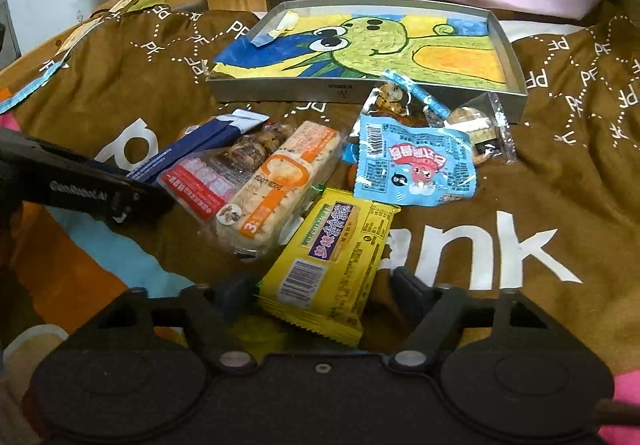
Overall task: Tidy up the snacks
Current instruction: 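Lower left tool onto navy stick pack while right tool lowers onto yellow wafer bar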
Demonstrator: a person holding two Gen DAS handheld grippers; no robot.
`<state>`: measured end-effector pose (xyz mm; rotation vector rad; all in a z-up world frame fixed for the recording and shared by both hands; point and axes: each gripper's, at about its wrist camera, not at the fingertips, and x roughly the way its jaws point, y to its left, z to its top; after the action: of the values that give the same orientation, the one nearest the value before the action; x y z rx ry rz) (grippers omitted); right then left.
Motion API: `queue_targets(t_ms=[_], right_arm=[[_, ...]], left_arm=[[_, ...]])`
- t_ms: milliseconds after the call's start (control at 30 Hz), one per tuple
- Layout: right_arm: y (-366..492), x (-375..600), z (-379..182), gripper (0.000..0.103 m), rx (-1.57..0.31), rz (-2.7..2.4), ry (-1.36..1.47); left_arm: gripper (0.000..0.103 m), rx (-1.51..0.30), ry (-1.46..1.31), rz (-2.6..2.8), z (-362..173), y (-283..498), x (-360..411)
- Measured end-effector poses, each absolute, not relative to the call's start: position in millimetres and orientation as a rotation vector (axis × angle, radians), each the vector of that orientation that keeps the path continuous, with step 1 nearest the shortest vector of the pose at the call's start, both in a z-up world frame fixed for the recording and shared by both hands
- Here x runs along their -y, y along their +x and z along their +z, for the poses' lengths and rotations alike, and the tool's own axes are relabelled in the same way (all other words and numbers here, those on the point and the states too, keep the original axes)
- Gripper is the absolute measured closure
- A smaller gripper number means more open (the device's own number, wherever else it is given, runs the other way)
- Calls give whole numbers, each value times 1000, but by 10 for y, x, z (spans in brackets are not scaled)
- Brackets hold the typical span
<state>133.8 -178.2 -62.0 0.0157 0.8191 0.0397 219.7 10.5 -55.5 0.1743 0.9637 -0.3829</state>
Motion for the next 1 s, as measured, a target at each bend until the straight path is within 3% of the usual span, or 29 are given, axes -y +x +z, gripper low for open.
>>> queue_targets(t_ms=[67, 200, 300, 400, 600, 667, 733, 767, 1000], right_arm=[[1321, 1788, -602, 40, -814, 35, 11], [1278, 1815, -570, 42, -819, 34, 14], [1256, 1806, -583, 30, -815, 34, 4], [1281, 1799, -599, 22, -810, 30, -1], [1367, 1794, -606, 12, -775, 12, -26], [1411, 1803, -639, 18, -789, 13, -16], [1438, 1815, -670, 33, -817, 27, 11], [1432, 1814, -672, 35, -819, 23, 13], [1342, 1821, -601, 45, -820, 18, -8]], left_arm=[[56, -981, 155, -383, -526, 2126, -84], [54, -1023, 97, -402, -472, 1930, -42], [50, -1011, 131, -410, -469, 1899, -3], [37, -999, 151, -390, -502, 1953, 23], [37, -985, 211, -368, -595, 2088, 102], [44, -978, 231, -355, -629, 2089, 110], [53, -968, 243, -342, -632, 2076, 98], [59, -968, 240, -337, -624, 2072, 90], [61, -1002, 192, -367, -519, 1900, 87]])
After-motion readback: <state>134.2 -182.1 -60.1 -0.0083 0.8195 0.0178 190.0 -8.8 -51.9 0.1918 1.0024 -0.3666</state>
